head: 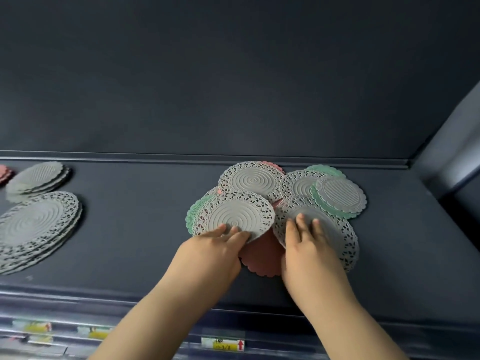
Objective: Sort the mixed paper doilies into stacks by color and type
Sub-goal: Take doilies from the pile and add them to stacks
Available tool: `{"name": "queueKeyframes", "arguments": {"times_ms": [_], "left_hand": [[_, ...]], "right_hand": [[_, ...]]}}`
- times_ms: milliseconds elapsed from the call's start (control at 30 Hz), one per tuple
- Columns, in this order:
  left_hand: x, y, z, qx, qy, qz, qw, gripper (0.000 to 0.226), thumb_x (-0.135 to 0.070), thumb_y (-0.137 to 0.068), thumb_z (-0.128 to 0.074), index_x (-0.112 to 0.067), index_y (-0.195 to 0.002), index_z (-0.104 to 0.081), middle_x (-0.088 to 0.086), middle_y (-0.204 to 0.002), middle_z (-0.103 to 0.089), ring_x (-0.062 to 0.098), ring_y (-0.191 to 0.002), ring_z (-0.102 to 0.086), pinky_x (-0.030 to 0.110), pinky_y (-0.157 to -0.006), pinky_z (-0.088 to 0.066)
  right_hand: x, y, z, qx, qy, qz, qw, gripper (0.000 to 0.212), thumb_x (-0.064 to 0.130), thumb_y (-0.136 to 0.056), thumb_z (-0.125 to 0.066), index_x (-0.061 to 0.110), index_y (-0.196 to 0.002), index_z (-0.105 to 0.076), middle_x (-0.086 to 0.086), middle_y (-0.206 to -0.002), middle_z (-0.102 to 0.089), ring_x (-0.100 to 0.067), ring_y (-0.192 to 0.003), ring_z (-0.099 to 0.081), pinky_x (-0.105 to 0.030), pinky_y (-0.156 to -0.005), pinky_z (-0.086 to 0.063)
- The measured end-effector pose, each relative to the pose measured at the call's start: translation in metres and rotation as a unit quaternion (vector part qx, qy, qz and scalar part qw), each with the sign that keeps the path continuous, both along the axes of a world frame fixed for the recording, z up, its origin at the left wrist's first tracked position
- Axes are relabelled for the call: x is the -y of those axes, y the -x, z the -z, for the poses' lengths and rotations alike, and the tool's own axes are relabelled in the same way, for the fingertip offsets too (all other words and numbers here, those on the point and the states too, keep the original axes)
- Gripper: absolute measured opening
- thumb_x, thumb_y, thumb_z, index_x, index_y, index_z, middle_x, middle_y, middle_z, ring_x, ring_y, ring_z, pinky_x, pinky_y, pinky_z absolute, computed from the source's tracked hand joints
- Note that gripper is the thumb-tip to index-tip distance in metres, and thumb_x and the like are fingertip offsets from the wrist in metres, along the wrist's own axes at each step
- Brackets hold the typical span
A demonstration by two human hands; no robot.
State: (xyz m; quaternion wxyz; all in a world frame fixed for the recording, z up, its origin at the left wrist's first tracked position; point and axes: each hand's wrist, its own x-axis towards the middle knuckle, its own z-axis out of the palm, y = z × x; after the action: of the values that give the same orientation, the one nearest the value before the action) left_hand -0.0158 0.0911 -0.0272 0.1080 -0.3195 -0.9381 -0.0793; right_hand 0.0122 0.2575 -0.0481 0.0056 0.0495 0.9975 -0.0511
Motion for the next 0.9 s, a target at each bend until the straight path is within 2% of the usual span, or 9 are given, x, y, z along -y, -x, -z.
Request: {"name": "queueKeyframes", "arguments": {"times_ms": [133, 200, 300, 367, 467, 533, 600, 733, 900], "left_hand": [[0.014, 0.002, -0.011, 0.033, -0.024, -0.079, 0.996, 0.045, -0.017, -0.084, -0.056, -0.036, -0.125, -0.052, -0.007, -0.091, -0.068, 0.021, -0.074, -0.064, 0.027, -0.054, -0.047], [0.025, 0.001, -0.024, 0.015, -0.04, -0.091, 0.995, 0.047, -0.012, -0.072, -0.073, -0.032, -0.113, -0.062, -0.008, -0.075, -0.068, 0.021, -0.058, -0.063, 0.027, -0.042, -0.044], [0.051, 0.004, -0.037, -0.022, -0.116, -0.128, 0.985, 0.048, -0.002, -0.062, -0.073, -0.027, -0.103, -0.067, -0.009, -0.081, -0.071, 0.016, -0.057, -0.065, 0.029, -0.035, -0.046], [0.072, 0.007, -0.044, -0.036, -0.164, -0.138, 0.976, 0.04, -0.006, -0.07, -0.06, -0.024, -0.104, -0.068, -0.007, -0.09, -0.072, 0.019, -0.063, -0.067, 0.034, -0.041, -0.051], [0.109, 0.015, -0.046, -0.063, -0.226, -0.136, 0.962, 0.035, -0.006, -0.077, -0.053, -0.015, -0.106, -0.069, 0.001, -0.1, -0.072, 0.026, -0.08, -0.07, 0.038, -0.062, -0.056], [0.141, 0.019, -0.046, -0.097, -0.237, -0.13, 0.958, 0.029, -0.005, -0.079, -0.056, -0.009, -0.103, -0.071, 0.004, -0.103, -0.071, 0.026, -0.097, -0.067, 0.031, -0.079, -0.054], [0.177, 0.026, -0.046, -0.118, -0.233, -0.127, 0.957, 0.026, -0.005, -0.08, -0.057, -0.007, -0.1, -0.072, 0.007, -0.106, -0.07, 0.029, -0.109, -0.061, 0.035, -0.092, -0.045], [0.261, 0.039, -0.047, -0.141, -0.231, -0.157, 0.95, 0.021, -0.004, -0.079, -0.066, -0.007, -0.098, -0.074, 0.007, -0.106, -0.07, 0.028, -0.11, -0.06, 0.033, -0.093, -0.046], [0.357, 0.048, -0.04, -0.169, -0.233, -0.202, 0.936, 0.018, -0.006, -0.082, -0.067, -0.006, -0.098, -0.074, 0.01, -0.105, -0.069, 0.03, -0.107, -0.061, 0.046, -0.092, -0.045]], "right_hand": [[0.0, -0.001, -0.01, -0.098, 0.131, 0.024, 0.986, 0.046, 0.002, -0.089, -0.041, 0.002, -0.135, -0.039, -0.021, -0.133, -0.048, -0.035, -0.124, -0.043, -0.037, -0.101, -0.036], [0.007, -0.004, -0.023, -0.167, 0.214, 0.038, 0.962, 0.039, -0.003, -0.085, -0.047, 0.002, -0.124, -0.053, -0.019, -0.098, -0.065, -0.029, -0.08, -0.06, -0.024, -0.071, -0.039], [0.028, 0.0, -0.038, -0.239, 0.303, 0.045, 0.921, 0.032, -0.005, -0.084, -0.049, 0.003, -0.112, -0.061, 0.006, -0.062, -0.049, 0.0, -0.048, -0.043, -0.011, -0.054, -0.029], [0.049, 0.007, -0.044, -0.255, 0.324, 0.034, 0.91, 0.031, -0.002, -0.086, -0.048, 0.006, -0.113, -0.061, 0.013, -0.063, -0.049, 0.001, -0.052, -0.048, -0.004, -0.056, -0.033], [0.089, 0.018, -0.049, -0.282, 0.307, 0.037, 0.908, 0.034, 0.002, -0.087, -0.049, 0.013, -0.117, -0.061, 0.002, -0.076, -0.063, -0.005, -0.062, -0.047, -0.007, -0.066, -0.038], [0.119, 0.026, -0.052, -0.309, 0.304, 0.04, 0.9, 0.032, 0.002, -0.087, -0.05, 0.011, -0.115, -0.063, 0.0, -0.073, -0.061, 0.002, -0.062, -0.04, -0.002, -0.059, -0.031], [0.153, 0.038, -0.054, -0.297, 0.343, 0.031, 0.891, 0.033, 0.002, -0.089, -0.047, 0.01, -0.118, -0.06, -0.005, -0.08, -0.065, -0.008, -0.065, -0.05, -0.004, -0.058, -0.03], [0.226, 0.064, -0.051, -0.281, 0.365, -0.02, 0.887, 0.037, -0.002, -0.087, -0.046, 0.008, -0.121, -0.057, -0.015, -0.093, -0.068, -0.017, -0.072, -0.054, -0.007, -0.061, -0.028], [0.318, 0.092, -0.04, -0.283, 0.365, -0.074, 0.884, 0.039, -0.002, -0.089, -0.045, 0.005, -0.127, -0.051, -0.011, -0.117, -0.062, -0.007, -0.094, -0.05, 0.01, -0.079, -0.023]]}}
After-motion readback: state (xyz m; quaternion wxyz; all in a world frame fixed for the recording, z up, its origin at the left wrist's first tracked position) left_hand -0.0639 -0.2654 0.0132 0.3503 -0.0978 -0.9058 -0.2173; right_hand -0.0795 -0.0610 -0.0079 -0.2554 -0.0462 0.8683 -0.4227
